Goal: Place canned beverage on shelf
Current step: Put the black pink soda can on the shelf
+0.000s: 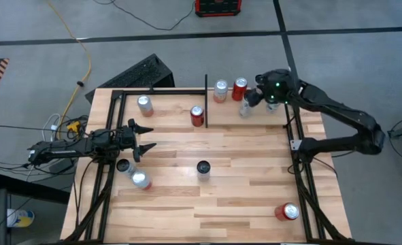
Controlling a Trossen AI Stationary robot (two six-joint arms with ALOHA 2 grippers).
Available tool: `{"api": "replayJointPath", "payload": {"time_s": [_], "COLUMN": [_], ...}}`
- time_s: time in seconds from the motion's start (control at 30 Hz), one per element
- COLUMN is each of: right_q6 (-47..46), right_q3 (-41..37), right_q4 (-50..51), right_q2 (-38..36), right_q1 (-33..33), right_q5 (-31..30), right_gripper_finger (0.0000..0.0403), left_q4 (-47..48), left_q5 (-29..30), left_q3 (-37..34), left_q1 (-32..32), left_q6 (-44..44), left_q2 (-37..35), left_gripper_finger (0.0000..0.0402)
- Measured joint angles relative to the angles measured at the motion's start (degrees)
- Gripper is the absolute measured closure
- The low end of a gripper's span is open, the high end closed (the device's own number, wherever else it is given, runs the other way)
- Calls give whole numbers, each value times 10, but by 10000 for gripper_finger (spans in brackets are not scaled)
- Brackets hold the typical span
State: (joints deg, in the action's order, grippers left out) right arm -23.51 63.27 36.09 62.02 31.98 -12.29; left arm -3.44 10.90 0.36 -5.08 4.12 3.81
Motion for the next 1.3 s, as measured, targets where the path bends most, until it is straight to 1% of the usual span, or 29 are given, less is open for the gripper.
{"api": "replayJointPath", "payload": {"time_s": [0.1, 0.2, 0.3, 0.37, 0.57, 0.73, 0.87, 1.23, 1.3], "right_q6": [-66, -118, -150, -159, -178, -179, -168, -171, -183], "right_q3": [12, 12, 13, 13, 13, 13, 13, 13, 13], "right_q4": [33, 40, 44, 44, 54, 64, 64, 71, 80], "right_q2": [24, 51, 78, 96, 131, 140, 141, 142, 142], "right_q1": [-38, -78, -111, -126, -145, -145, -145, -147, -146], "right_q5": [-77, -143, -203, -232, -252, -303, -305, -318, -321], "right_gripper_finger": [71, 73, 74, 74, 74, 74, 74, 74, 74], "left_q4": [0, 0, 0, 0, 0, 0, 0, 0, 0], "left_q5": [0, 0, 0, 0, 0, 0, 0, 0, 0], "left_q3": [0, 0, 0, 0, 0, 0, 0, 0, 0], "left_q1": [0, 0, 0, 0, 0, 0, 0, 0, 0], "left_q6": [0, 0, 0, 0, 0, 0, 0, 0, 0], "left_q2": [0, 0, 0, 0, 0, 0, 0, 0, 0], "left_gripper_finger": [74, 74, 74, 74, 74, 74, 74, 74, 74]}}
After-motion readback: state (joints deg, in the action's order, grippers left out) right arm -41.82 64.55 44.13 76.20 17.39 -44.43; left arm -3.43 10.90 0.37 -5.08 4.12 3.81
